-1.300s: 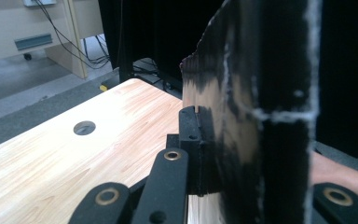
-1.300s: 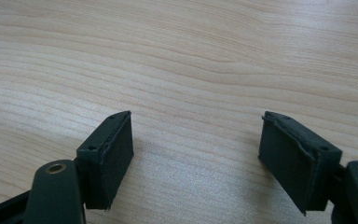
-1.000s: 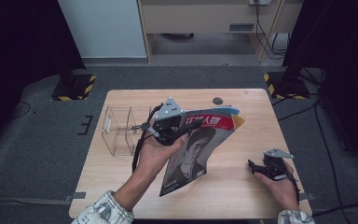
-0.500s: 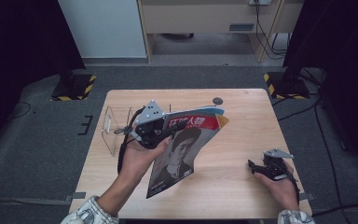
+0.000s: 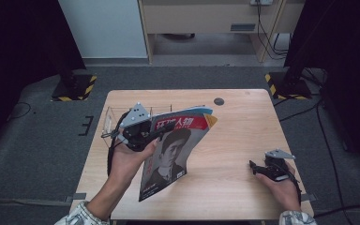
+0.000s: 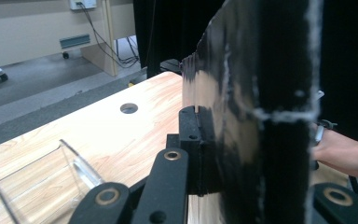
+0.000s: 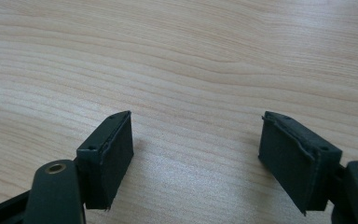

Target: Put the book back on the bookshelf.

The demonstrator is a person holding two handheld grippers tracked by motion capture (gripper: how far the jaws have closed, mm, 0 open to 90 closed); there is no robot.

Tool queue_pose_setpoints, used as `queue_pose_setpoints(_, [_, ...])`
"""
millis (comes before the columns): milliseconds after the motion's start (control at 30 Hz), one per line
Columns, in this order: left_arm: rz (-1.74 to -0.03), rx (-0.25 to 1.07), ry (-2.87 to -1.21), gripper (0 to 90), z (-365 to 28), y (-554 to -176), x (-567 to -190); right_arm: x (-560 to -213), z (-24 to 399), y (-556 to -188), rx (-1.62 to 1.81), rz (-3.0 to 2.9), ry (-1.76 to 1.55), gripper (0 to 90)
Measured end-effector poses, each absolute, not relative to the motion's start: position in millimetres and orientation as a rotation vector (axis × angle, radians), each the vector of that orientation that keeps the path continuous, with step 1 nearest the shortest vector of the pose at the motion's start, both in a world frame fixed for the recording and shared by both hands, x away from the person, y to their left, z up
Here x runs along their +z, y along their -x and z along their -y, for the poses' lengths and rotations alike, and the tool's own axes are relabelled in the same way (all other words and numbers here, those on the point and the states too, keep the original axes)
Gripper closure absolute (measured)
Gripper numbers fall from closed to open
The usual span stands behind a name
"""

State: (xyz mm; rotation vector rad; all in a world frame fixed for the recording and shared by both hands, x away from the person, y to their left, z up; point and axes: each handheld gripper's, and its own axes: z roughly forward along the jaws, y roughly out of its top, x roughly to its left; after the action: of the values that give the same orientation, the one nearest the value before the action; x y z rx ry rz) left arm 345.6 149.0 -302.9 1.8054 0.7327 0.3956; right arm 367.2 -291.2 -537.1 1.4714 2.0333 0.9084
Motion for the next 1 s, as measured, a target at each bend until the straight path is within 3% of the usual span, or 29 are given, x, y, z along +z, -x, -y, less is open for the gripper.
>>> queue_pose_setpoints(1000, [-0.807, 0.449, -1.754, 86.7, -211, -327, -305, -537, 291, -367, 0.909, -2.032, -1.471, 26.0])
